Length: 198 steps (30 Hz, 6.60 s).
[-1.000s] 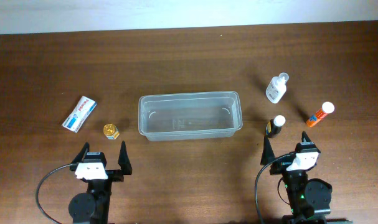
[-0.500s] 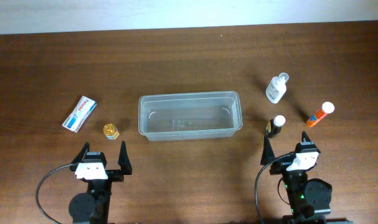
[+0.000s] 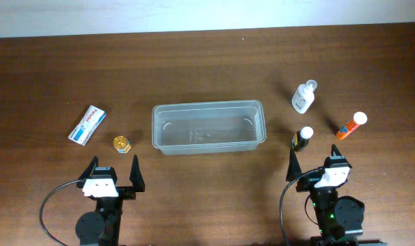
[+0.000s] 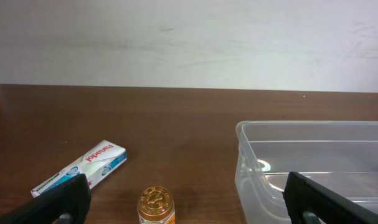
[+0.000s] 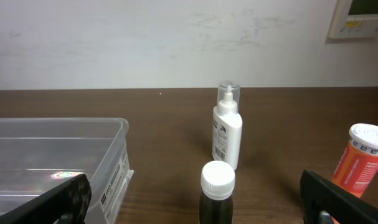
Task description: Pack container
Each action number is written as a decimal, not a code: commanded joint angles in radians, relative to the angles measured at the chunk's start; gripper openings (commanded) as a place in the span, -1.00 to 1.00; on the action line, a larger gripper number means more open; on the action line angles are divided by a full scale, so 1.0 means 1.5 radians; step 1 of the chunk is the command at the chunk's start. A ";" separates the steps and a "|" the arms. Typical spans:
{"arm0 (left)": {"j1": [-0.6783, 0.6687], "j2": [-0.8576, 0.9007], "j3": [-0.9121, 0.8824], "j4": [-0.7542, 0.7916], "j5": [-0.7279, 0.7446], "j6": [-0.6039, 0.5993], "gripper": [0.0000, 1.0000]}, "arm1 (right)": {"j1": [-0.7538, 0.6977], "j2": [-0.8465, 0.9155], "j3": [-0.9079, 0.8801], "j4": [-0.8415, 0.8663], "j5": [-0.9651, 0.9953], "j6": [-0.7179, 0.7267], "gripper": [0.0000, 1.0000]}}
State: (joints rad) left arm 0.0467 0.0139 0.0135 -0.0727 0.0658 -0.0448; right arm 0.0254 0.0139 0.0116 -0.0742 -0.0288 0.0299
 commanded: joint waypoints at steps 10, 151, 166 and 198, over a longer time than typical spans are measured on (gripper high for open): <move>0.003 -0.003 -0.003 -0.003 -0.007 0.012 0.99 | -0.004 -0.006 -0.004 -0.001 -0.013 0.005 0.97; 0.003 -0.003 -0.003 -0.003 -0.007 0.012 0.99 | -0.082 1.297 1.351 -0.798 -0.063 -0.024 0.97; 0.003 -0.003 -0.003 -0.003 -0.007 0.012 0.99 | -0.083 1.434 1.351 -0.793 -0.070 -0.091 0.97; 0.003 -0.003 -0.003 -0.003 -0.007 0.012 0.99 | -0.081 1.512 1.342 -0.780 -0.025 -0.122 0.46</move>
State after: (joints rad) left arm 0.0467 0.0139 0.0135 -0.0727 0.0628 -0.0448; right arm -0.1032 2.2719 2.0251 -1.2491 -0.0822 -0.1516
